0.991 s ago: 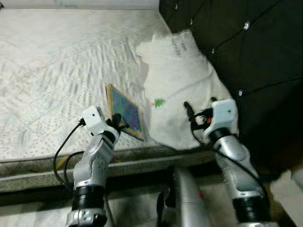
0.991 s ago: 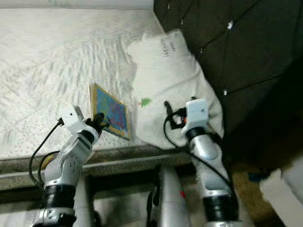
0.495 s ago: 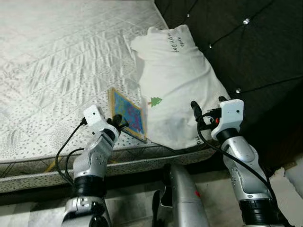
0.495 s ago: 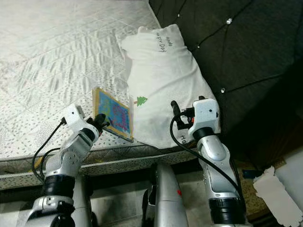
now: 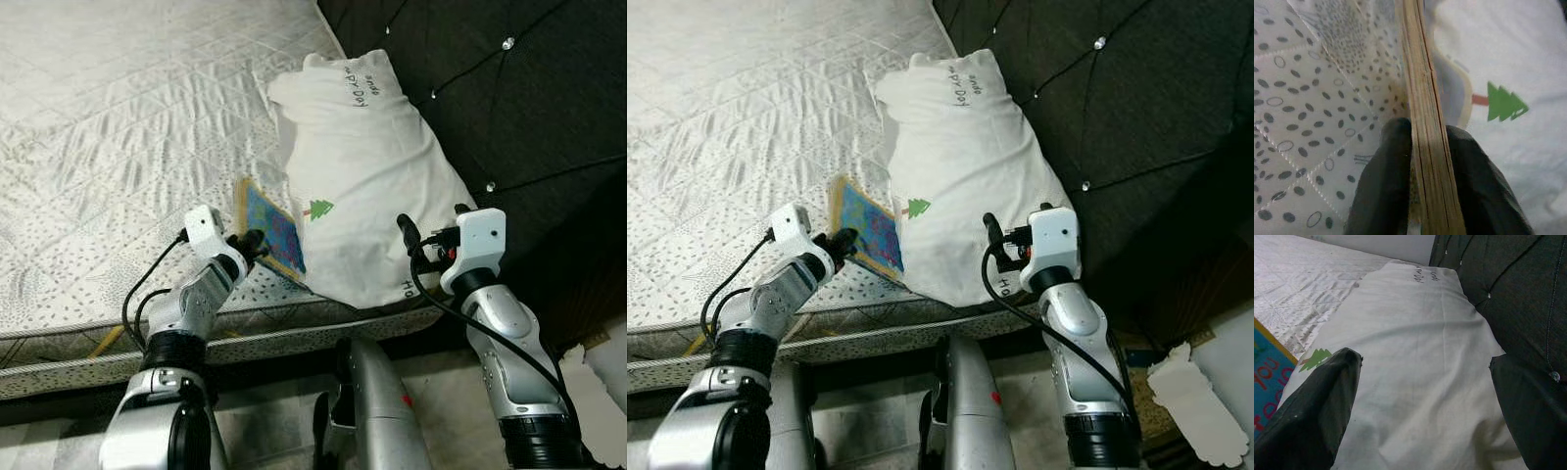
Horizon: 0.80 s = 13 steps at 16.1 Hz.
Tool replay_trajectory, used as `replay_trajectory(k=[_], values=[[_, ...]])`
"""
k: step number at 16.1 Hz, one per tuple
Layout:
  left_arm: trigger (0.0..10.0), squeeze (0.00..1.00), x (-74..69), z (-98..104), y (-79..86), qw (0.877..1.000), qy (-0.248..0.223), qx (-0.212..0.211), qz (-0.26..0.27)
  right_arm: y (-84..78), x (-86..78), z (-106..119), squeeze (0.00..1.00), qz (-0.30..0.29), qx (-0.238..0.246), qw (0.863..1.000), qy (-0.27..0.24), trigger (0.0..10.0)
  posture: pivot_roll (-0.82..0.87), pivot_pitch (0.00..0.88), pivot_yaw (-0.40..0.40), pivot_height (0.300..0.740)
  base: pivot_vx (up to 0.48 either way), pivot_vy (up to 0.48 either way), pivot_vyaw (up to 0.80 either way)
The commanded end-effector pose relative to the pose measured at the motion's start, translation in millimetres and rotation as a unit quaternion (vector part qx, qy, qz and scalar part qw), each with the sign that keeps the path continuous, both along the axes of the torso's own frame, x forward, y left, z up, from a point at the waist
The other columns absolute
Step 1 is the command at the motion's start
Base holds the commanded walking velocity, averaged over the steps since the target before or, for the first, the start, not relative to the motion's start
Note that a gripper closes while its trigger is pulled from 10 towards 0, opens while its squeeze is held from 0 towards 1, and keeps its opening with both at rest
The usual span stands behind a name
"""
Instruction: Clean up the room
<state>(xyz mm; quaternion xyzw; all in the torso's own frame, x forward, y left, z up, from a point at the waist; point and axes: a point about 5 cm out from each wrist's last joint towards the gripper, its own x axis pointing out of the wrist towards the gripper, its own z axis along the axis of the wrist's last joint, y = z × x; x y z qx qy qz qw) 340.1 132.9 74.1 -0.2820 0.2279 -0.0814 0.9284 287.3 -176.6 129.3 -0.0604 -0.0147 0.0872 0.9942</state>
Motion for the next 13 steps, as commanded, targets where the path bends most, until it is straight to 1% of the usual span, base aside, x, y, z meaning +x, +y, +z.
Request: replay_trajectory(k=[1,2,4,6,7,8,11,12,13], values=[[10.0,1.00,1.2,-1.2,-5.5,1.000,0.003,0.007,-0.021,-4.6,0.8,8.9,0.00,-0.004,-0.002,1.000,-0.012,10.0,-0.11,0.099,-0.119,0.567,0.000,0.000,0.00],[10.0,1.00,2.9,-2.7,-1.0,1.000,0.003,0.025,-0.017,-4.4,1.2,8.9,0.00,-0.003,-0.002,1.000,-0.012,10.0,-0.11,0.096,-0.119,0.567,0.000,0.000,0.00],[10.0,1.00,3.1,-3.5,-0.4,0.999,0.003,0.025,-0.024,-4.0,2.4,9.6,0.00,-0.002,-0.002,1.000,-0.013,10.0,-0.11,0.095,-0.121,0.567,0.000,0.000,0.00],[10.0,1.00,4.3,-3.9,5.7,0.999,0.002,0.036,-0.013,-3.0,4.4,10.8,0.00,-0.001,-0.002,1.000,-0.016,10.0,-0.10,0.093,-0.121,0.567,0.000,0.000,0.00],[10.0,1.00,5.9,-3.1,12.8,0.999,-0.001,0.040,-0.001,-2.5,5.2,10.8,0.00,0.000,-0.001,1.000,-0.016,10.0,-0.10,0.090,-0.122,0.567,0.000,0.000,0.00],[10.0,1.00,5.9,-3.1,12.8,0.999,-0.001,0.040,-0.001,-2.5,5.2,10.8,0.00,0.000,-0.001,1.000,-0.016,10.0,-0.10,0.090,-0.122,0.567,0.000,0.000,0.00],[10.0,1.00,8.5,-0.5,26.5,0.998,-0.006,0.056,0.017,-0.4,6.2,10.8,0.00,0.003,0.000,1.000,-0.017,10.0,-0.09,0.088,-0.120,0.567,0.000,0.000,0.00],[10.0,1.00,9.8,1.8,36.6,0.997,-0.010,0.069,0.029,1.4,6.9,10.8,0.00,0.005,0.001,1.000,-0.019,10.0,-0.09,0.086,-0.119,0.567,0.000,0.000,0.00],[10.0,1.00,10.1,3.2,42.0,0.996,-0.011,0.081,0.033,2.6,7.6,10.6,0.00,0.007,0.002,1.000,-0.019,10.0,-0.08,0.085,-0.117,0.567,0.000,0.000,0.00]])
